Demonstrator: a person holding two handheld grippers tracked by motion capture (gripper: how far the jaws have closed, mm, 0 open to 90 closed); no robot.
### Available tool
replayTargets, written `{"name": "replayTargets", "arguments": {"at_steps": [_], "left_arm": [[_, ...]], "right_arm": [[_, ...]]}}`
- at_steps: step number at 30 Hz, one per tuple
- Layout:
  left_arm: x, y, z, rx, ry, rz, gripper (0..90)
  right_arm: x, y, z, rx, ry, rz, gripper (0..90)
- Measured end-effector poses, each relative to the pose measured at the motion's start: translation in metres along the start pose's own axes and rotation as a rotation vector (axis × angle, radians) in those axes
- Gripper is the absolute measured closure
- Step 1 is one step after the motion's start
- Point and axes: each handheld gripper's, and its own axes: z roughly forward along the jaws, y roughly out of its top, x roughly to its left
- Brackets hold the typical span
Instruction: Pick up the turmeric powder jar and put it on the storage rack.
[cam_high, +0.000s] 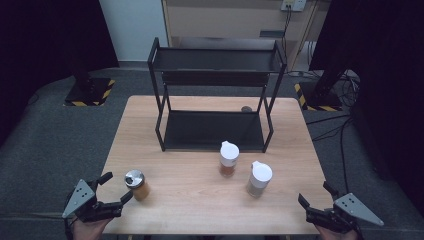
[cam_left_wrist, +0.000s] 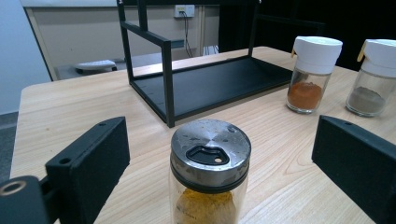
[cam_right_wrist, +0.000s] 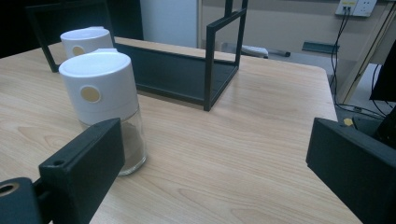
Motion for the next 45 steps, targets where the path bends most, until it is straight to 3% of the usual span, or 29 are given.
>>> {"name": "replayTargets", "arguments": {"at_steps": [8,17,29,45], "left_arm": [[0.008,0.011,-0.001,0.019,-0.019,0.011,3.6],[0.02,0.025,0.009,0.079,-0.062,0.032,3.6],[0.043,0.031,0.023,0.114,-0.141,0.009,4.2],[0.045,0.029,0.042,0.16,-0.156,0.012,6.5]], "right_arm": [[0.0,0.0,0.0,0.0,-0.001,0.0,4.7],[0.0,0.001,0.001,0.008,0.004,-0.005,4.8],[0.0,0.001,0.002,0.006,0.006,-0.007,4.9],[0.0,0.001,0.002,0.008,0.006,-0.008,5.0]]}}
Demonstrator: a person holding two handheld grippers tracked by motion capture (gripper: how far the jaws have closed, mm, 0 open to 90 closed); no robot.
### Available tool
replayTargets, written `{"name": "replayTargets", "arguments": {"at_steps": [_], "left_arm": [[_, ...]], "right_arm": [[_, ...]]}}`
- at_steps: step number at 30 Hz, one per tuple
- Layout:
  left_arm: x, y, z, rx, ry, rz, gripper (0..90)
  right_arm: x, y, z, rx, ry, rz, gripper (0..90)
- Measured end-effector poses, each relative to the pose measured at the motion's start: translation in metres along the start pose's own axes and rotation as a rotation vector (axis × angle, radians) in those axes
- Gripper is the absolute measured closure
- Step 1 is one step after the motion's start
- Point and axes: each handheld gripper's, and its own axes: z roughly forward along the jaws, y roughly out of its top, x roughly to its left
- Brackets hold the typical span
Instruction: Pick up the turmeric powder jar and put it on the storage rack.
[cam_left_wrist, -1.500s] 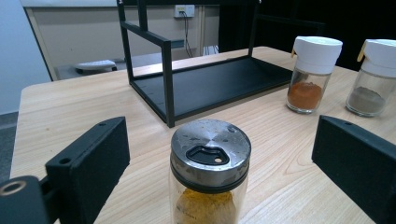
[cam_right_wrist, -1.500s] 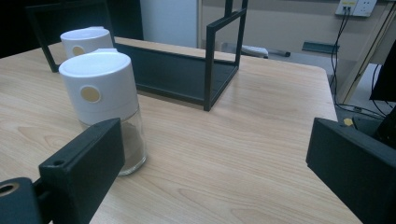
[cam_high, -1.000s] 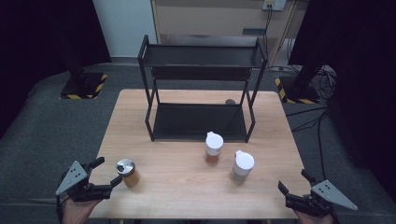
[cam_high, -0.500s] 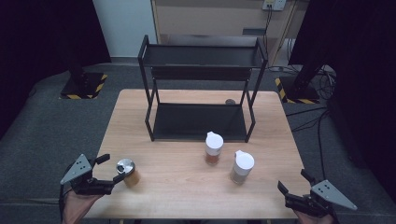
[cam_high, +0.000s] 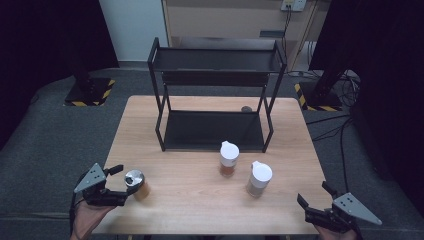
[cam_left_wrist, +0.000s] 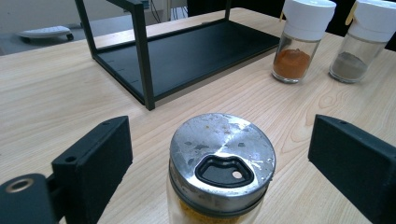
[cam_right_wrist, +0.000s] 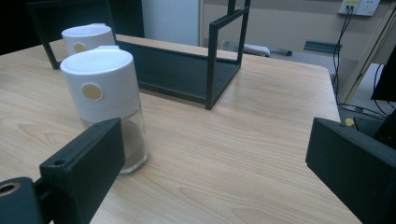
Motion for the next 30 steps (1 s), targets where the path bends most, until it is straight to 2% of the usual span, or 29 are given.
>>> {"name": "replayTargets", "arguments": {"at_steps": [11,18,26,30], "left_arm": [[0.002,-0.001,0.011,0.02,0.002,0.007,12.9],[0.004,-0.007,0.017,0.023,-0.005,0.01,17.6],[0.004,-0.012,0.021,0.02,-0.016,0.039,28.6],[0.002,-0.015,0.022,0.004,-0.013,0.049,33.6]], "right_arm": [[0.0,0.0,0.0,0.0,-0.001,0.0,5.1],[0.0,0.0,0.0,0.0,0.0,0.001,5.0],[0.0,0.0,0.0,0.001,0.0,0.0,5.1],[0.0,0.0,0.0,0.002,0.0,-0.001,5.1]]}}
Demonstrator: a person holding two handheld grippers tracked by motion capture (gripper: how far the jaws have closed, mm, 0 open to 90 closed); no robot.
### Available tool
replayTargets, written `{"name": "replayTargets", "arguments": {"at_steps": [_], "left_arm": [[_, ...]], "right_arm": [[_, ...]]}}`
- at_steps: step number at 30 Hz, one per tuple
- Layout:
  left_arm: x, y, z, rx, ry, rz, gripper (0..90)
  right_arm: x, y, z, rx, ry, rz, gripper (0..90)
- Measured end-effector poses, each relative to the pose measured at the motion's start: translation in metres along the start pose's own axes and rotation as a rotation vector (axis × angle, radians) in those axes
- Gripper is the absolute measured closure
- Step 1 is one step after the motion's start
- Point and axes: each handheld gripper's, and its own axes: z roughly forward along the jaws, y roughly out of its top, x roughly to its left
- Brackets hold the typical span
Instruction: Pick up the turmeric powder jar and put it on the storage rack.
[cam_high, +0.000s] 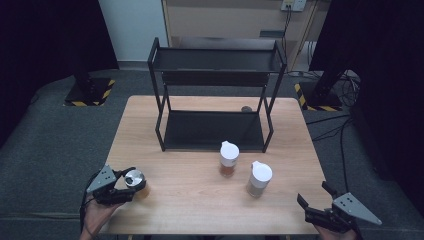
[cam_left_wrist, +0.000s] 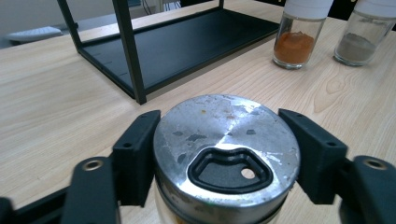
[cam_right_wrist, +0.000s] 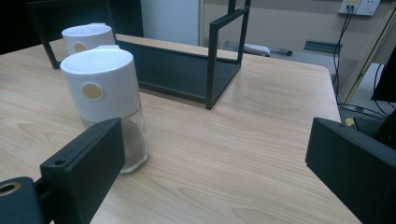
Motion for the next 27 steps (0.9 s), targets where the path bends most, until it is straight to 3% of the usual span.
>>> {"name": "replayTargets", "arguments": {"at_steps": [14,27], "left_arm": [[-0.001,-0.004,0.0,-0.021,0.002,-0.011,34.3],[-0.006,0.013,0.006,-0.025,-0.026,0.009,34.3]], "right_arm": [[0.001,0.0,0.0,0.0,0.0,-0.003,5.1],[0.001,0.0,-0.001,-0.004,-0.002,-0.002,5.1]]}}
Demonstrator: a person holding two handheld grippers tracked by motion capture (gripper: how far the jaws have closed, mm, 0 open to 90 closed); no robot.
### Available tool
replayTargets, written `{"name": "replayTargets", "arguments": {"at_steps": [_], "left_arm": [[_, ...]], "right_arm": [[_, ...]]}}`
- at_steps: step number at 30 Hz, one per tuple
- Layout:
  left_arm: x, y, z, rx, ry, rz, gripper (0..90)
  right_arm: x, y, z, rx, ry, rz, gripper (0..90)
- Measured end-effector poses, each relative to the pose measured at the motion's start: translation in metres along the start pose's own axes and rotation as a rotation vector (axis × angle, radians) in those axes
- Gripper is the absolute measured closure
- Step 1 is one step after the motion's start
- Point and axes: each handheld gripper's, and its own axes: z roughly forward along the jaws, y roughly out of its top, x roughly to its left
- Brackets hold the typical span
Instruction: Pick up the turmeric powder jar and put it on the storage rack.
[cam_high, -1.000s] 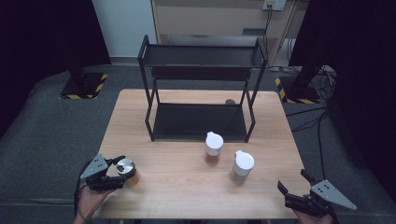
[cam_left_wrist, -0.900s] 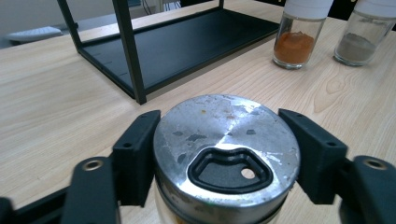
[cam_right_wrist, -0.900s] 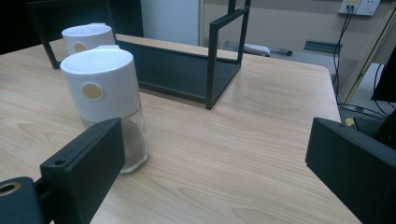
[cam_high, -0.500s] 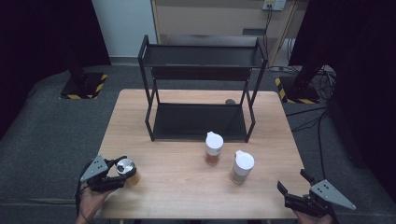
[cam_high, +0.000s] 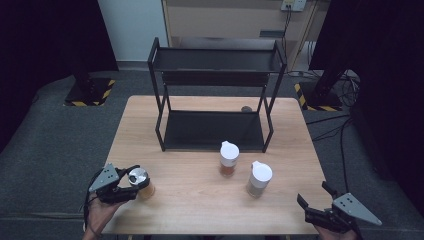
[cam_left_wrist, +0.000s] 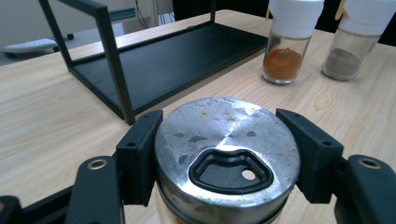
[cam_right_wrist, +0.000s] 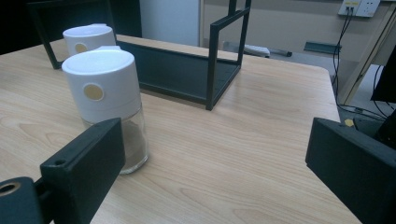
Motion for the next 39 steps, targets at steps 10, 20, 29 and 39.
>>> {"name": "replayTargets", "arguments": {"at_steps": [10,20,29,39], "left_arm": [[-0.002,0.024,0.012,0.004,-0.045,0.017,34.3],[-0.001,0.045,0.027,-0.008,-0.086,0.021,34.3],[-0.001,0.062,0.044,-0.003,-0.104,0.026,34.2],[0.001,0.08,0.068,-0.022,-0.118,0.017,34.3]], "right_arm": [[-0.001,0.0,0.0,-0.002,0.004,0.003,5.1],[-0.001,-0.001,0.0,-0.005,0.006,0.002,5.1],[-0.002,-0.001,0.0,-0.005,0.012,0.001,5.1],[-0.002,-0.001,0.001,-0.003,0.018,-0.001,5.2]]}}
